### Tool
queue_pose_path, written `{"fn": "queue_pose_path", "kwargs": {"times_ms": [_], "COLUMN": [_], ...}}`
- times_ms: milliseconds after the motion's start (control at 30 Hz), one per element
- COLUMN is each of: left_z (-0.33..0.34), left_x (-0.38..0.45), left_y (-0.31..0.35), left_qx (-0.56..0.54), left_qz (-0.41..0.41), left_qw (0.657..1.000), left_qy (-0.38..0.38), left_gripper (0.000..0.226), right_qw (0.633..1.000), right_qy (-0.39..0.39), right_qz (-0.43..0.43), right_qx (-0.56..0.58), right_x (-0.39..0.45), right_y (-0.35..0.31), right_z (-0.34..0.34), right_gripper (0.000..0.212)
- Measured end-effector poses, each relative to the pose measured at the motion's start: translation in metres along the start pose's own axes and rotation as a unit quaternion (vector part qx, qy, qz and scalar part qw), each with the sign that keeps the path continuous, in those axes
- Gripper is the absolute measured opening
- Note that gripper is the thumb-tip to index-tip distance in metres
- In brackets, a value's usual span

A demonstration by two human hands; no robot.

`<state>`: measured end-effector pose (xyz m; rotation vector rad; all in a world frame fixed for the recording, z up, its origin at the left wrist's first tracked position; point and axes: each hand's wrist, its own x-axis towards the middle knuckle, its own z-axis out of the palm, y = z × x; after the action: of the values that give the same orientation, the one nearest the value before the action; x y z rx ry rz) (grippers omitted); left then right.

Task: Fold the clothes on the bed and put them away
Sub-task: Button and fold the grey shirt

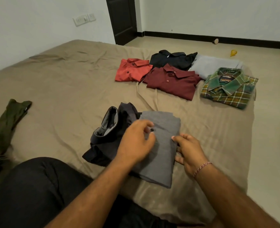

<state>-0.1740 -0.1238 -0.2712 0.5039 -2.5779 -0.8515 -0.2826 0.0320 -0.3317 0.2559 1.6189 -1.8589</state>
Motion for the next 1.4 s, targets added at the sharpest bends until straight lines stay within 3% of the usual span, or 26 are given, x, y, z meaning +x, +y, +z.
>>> {"fn": "queue_pose_path", "kwargs": {"times_ms": [67, 167, 233, 367, 467, 567, 800, 933, 1000, 1067, 1133, 1167, 1233, 1300, 1400], "left_z": [-0.001, -0.026, -0.048, -0.094, -0.12, -0.12, -0.105, -0.102, -0.104, -0.117, -0.131, -0.135, -0.131, -0.117, -0.109], "left_x": [0.001, 0.017, 0.026, 0.041, 0.049, 0.039, 0.033, 0.036, 0.036, 0.033, 0.024, 0.019, 0.01, 0.007, 0.017], "left_y": [-0.009, -0.053, -0.086, -0.124, -0.14, -0.157, -0.154, -0.156, -0.158, -0.161, -0.156, -0.152, -0.143, -0.143, -0.152], "left_qx": [0.123, 0.278, 0.293, 0.165, 0.046, -0.035, -0.112, -0.137, -0.123, -0.049, -0.068, -0.097, -0.108, -0.051, -0.06], "left_qz": [0.02, -0.091, -0.158, -0.224, -0.266, -0.285, -0.249, -0.249, -0.248, -0.183, -0.115, -0.089, -0.061, -0.099, -0.215], "left_qw": [0.992, 0.956, 0.941, 0.96, 0.963, 0.958, 0.961, 0.958, 0.956, 0.951, 0.94, 0.947, 0.977, 0.992, 0.974], "left_qy": [-0.028, -0.033, -0.065, -0.028, 0.023, 0.027, 0.042, 0.026, 0.096, 0.243, 0.313, 0.292, 0.171, 0.061, 0.038], "left_gripper": [0.032, 0.059, 0.057, 0.009, 0.02, 0.027, 0.004, 0.01, 0.02, 0.024, 0.023, 0.022, 0.019, 0.019, 0.031], "right_qw": [1.0, 0.998, 0.995, 0.99, 0.986, 0.968, 0.954, 0.891, 0.879, 0.907, 0.932, 0.928, 0.923, 0.975, 0.999], "right_qy": [-0.012, -0.023, -0.034, -0.022, 0.005, 0.047, 0.083, 0.042, -0.083, -0.177, -0.077, 0.013, 0.138, 0.109, -0.025], "right_qz": [-0.001, -0.027, -0.046, -0.076, -0.11, -0.148, -0.176, -0.272, -0.266, -0.223, -0.246, -0.26, -0.213, -0.092, 0.041], "right_qx": [-0.022, -0.056, -0.087, -0.117, -0.121, -0.198, -0.228, -0.361, -0.387, -0.31, -0.256, -0.266, -0.289, -0.169, -0.003], "right_x": [-0.002, -0.006, -0.005, 0.004, 0.008, 0.006, -0.03, -0.055, -0.06, -0.056, -0.036, -0.026, -0.012, -0.01, -0.017], "right_y": [0.002, 0.001, 0.002, 0.0, -0.006, -0.013, -0.047, -0.055, -0.044, -0.024, -0.002, 0.007, 0.025, 0.037, 0.033], "right_z": [0.0, 0.004, 0.008, 0.017, 0.025, 0.03, 0.075, 0.154, 0.203, 0.239, 0.243, 0.239, 0.222, 0.214, 0.215], "right_gripper": [0.042, 0.034, 0.032, 0.035, 0.042, 0.043, 0.041, 0.047, 0.047, 0.039, 0.032, 0.034, 0.053, 0.071, 0.049]}}
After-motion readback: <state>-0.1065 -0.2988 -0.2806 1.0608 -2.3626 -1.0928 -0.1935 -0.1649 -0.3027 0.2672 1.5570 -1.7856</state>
